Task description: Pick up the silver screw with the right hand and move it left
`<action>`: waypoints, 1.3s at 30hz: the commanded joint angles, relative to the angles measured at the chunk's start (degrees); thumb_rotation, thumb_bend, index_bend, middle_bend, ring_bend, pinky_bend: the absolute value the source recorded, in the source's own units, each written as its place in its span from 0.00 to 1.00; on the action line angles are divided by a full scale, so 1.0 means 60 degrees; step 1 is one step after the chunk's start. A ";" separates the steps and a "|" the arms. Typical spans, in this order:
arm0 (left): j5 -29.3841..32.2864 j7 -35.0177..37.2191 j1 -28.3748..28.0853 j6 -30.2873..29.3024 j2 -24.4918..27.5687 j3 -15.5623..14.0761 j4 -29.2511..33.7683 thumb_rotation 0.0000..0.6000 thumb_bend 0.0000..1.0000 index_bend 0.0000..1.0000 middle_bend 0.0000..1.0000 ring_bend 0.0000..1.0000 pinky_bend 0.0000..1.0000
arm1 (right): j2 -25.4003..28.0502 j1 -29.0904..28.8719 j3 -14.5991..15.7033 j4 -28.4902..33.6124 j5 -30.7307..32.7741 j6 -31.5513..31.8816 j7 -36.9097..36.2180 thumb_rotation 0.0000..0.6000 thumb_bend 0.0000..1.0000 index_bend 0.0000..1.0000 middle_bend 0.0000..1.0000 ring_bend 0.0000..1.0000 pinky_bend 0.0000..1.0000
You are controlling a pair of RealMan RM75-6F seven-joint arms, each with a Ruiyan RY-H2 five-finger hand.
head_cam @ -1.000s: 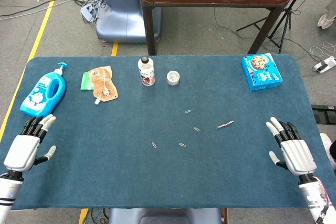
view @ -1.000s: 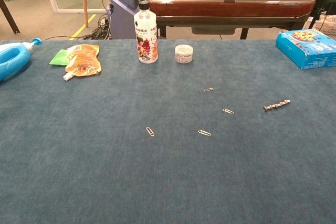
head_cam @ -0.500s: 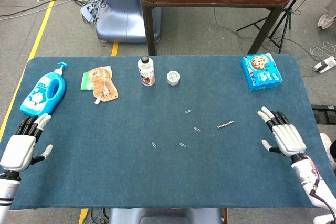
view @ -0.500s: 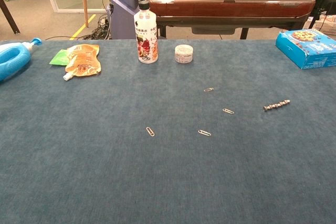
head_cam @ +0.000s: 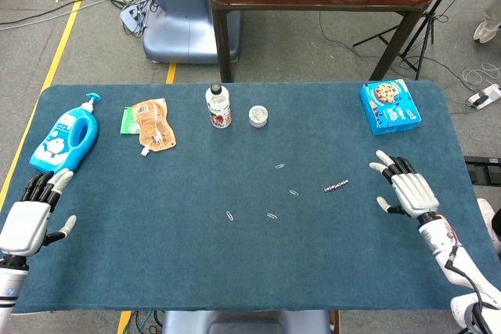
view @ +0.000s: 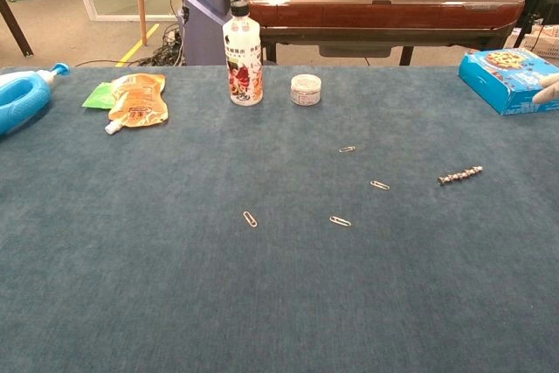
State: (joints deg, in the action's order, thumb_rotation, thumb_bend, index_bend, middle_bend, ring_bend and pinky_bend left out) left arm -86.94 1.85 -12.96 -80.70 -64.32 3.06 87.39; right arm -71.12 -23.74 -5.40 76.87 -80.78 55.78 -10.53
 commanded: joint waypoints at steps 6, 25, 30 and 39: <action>0.0007 0.0018 0.0011 -0.0012 0.0005 0.0012 -0.0003 1.00 0.36 0.00 0.00 0.00 0.00 | -0.0158 -0.0273 -0.0007 -0.0213 0.0103 -0.0314 -0.0214 1.00 0.36 0.23 0.00 0.00 0.00; -0.0008 0.0072 0.0043 -0.0084 0.0023 0.0043 -0.0008 1.00 0.36 0.00 0.00 0.00 0.00 | -0.0473 -0.0710 0.0023 -0.0536 0.0219 -0.0677 -0.0247 1.00 0.37 0.38 0.00 0.00 0.00; -0.0009 0.0074 0.0049 -0.0095 0.0024 0.0048 -0.0004 1.00 0.36 0.00 0.00 0.00 0.00 | -0.0659 -0.0842 0.0064 -0.0776 0.0214 -0.0788 -0.0136 1.00 0.37 0.38 0.00 0.00 0.00; -0.0029 0.0103 0.0070 -0.0141 0.0040 0.0055 -0.0004 1.00 0.36 0.00 0.00 0.00 0.00 | -0.1091 -0.0849 0.0188 -0.1407 0.0042 -0.0493 0.0108 1.00 0.37 0.38 0.00 0.00 0.00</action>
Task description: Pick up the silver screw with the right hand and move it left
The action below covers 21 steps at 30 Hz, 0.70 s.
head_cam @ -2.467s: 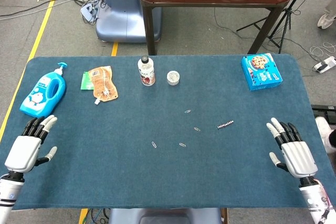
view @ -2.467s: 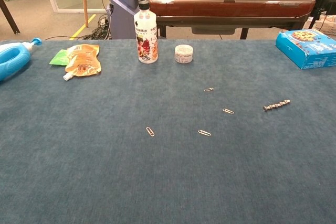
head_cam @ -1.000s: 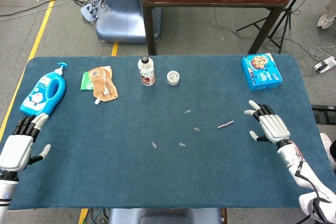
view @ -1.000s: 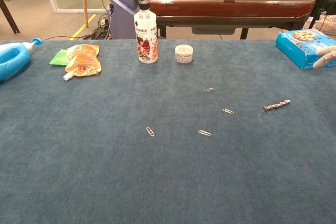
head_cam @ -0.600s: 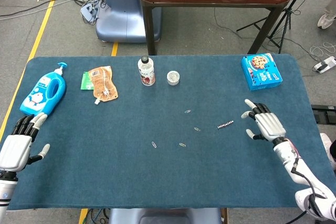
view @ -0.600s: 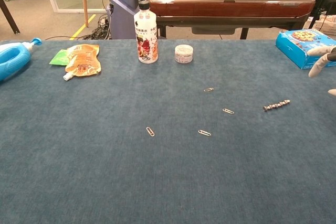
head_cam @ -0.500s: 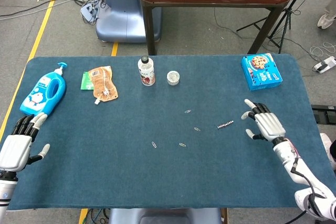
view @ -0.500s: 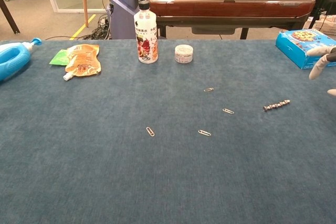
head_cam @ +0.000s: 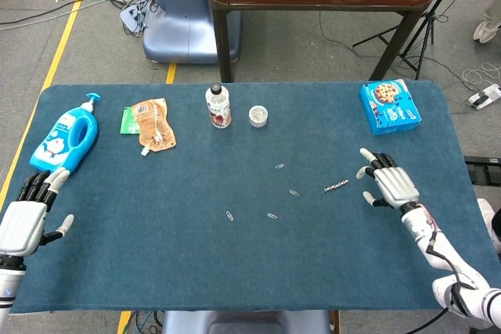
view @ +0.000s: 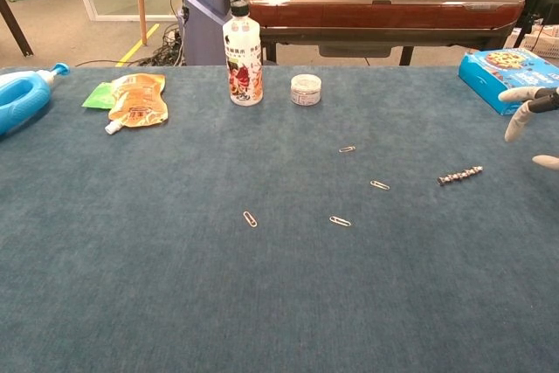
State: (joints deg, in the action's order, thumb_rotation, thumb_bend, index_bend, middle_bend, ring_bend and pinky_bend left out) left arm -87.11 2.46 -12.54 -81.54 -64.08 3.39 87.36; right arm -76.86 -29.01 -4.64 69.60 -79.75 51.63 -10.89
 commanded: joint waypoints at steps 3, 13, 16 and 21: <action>-0.0011 -0.0010 -0.0002 0.0005 -0.0003 -0.0004 0.0001 1.00 0.36 0.00 0.00 0.00 0.00 | -0.0354 0.0102 0.0154 -0.0502 -0.0322 0.0530 0.0413 1.00 0.37 0.38 0.00 0.00 0.00; 0.0003 -0.0080 0.0001 0.0011 -0.0019 0.0001 0.0026 1.00 0.36 0.00 0.00 0.00 0.00 | -0.1098 0.0200 0.0294 -0.1748 -0.0814 0.1370 0.0603 1.00 0.37 0.38 0.00 0.00 0.00; 0.0010 -0.0063 0.0006 0.0003 -0.0008 0.0008 0.0026 1.00 0.36 0.00 0.00 0.00 0.00 | -0.1523 0.0260 0.0370 -0.2404 -0.1025 0.1726 0.0574 1.00 0.37 0.38 0.00 0.00 0.00; -0.0003 -0.0023 0.0023 -0.0028 0.0009 0.0008 0.0031 1.00 0.36 0.00 0.00 0.00 0.00 | -0.2069 0.0236 0.0492 -0.3271 -0.1179 0.1771 0.0322 1.00 0.37 0.38 0.00 0.00 0.00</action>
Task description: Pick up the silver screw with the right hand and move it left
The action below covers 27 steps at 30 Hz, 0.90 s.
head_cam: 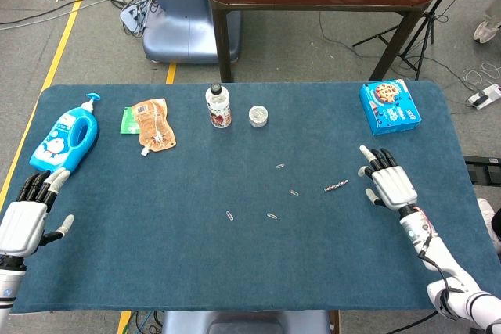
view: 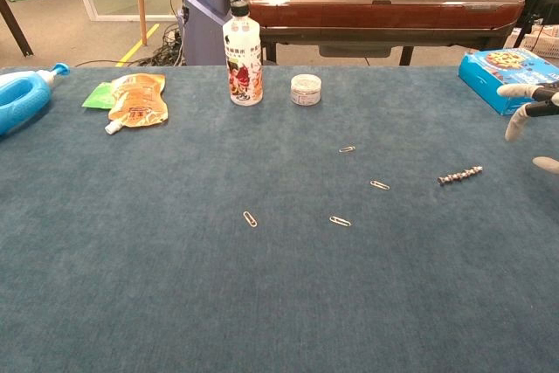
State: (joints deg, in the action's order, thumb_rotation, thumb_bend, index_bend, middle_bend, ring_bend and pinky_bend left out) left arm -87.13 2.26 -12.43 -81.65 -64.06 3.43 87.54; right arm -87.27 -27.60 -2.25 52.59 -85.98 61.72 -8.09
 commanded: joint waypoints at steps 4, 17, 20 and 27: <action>-0.0006 0.0040 0.0022 -0.0037 0.0015 0.0003 0.0002 1.00 0.36 0.00 0.00 0.00 0.00 | -0.0625 -0.0013 0.0120 -0.0847 -0.0198 0.0152 -0.0367 1.00 0.37 0.38 0.00 0.00 0.00; 0.0007 0.0117 0.0045 -0.0055 0.0049 0.0016 -0.0007 1.00 0.36 0.00 0.00 0.00 0.00 | -0.1175 -0.0251 0.0150 -0.1627 -0.0314 0.0005 -0.1136 1.00 0.38 0.39 0.00 0.00 0.00; 0.0017 0.0154 0.0052 -0.0068 0.0061 0.0028 -0.0016 1.00 0.36 0.00 0.00 0.00 0.00 | -0.1226 -0.0305 0.0146 -0.1677 -0.0324 -0.0028 -0.1225 1.00 0.38 0.43 0.00 0.00 0.00; 0.0027 0.0246 0.0097 -0.0136 0.0104 0.0042 -0.0033 1.00 0.36 0.00 0.00 0.00 0.00 | -0.1370 -0.0394 0.0170 -0.1848 -0.0307 -0.0199 -0.1348 1.00 0.39 0.46 0.00 0.00 0.00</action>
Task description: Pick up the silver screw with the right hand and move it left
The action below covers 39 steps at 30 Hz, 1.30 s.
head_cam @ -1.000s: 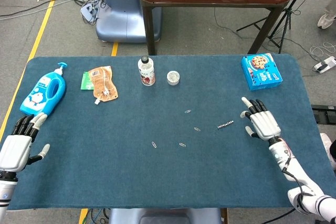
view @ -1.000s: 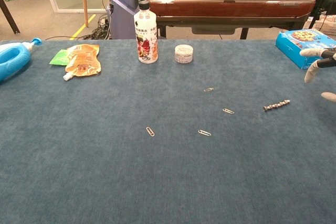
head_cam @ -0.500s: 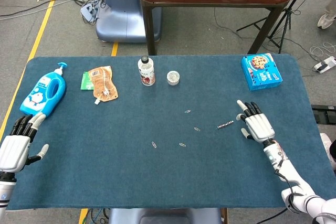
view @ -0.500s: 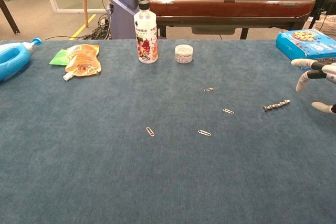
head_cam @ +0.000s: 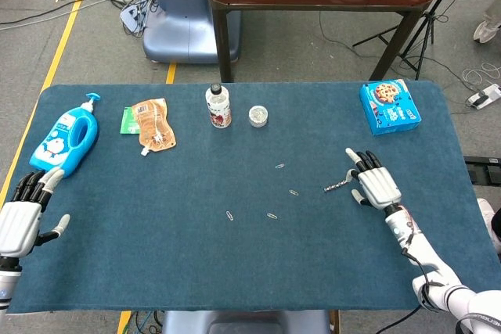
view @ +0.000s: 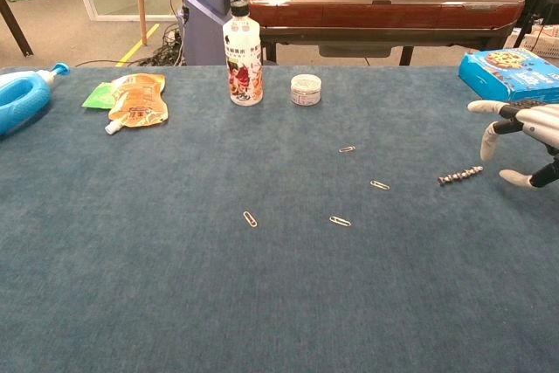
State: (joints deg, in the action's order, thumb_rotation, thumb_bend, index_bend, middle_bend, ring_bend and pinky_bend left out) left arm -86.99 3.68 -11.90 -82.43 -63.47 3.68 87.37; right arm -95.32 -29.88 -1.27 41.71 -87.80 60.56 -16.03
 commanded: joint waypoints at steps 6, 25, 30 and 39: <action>0.0009 0.0054 0.0023 -0.0031 0.0019 0.0014 -0.0021 1.00 0.36 0.00 0.00 0.00 0.00 | -0.0097 -0.0082 -0.0020 -0.0132 -0.0007 0.0014 -0.0133 1.00 0.40 0.49 0.00 0.00 0.00; -0.0044 0.0078 0.0034 -0.0059 0.0016 0.0015 -0.0037 1.00 0.36 0.00 0.00 0.00 0.00 | -0.0138 -0.0166 0.0031 -0.0255 0.0035 -0.0167 -0.0029 1.00 0.41 0.50 0.00 0.00 0.00; -0.0020 0.0038 0.0019 -0.0011 -0.0003 0.0013 -0.0044 1.00 0.36 0.00 0.00 0.00 0.00 | -0.0271 -0.0259 0.0042 -0.0506 0.0022 -0.0289 -0.0087 1.00 0.41 0.50 0.00 0.00 0.00; 0.0038 0.0116 0.0032 -0.0004 0.0029 0.0040 -0.0049 1.00 0.36 0.00 0.00 0.00 0.00 | -0.0545 -0.0443 0.0049 -0.1015 -0.0008 -0.0470 -0.0254 1.00 0.41 0.50 0.00 0.00 0.00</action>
State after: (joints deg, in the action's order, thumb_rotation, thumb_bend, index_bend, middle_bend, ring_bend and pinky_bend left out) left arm -86.75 4.38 -11.71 -82.46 -63.30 3.91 87.08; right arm -98.40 -32.41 -1.00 35.83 -87.82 57.88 -17.42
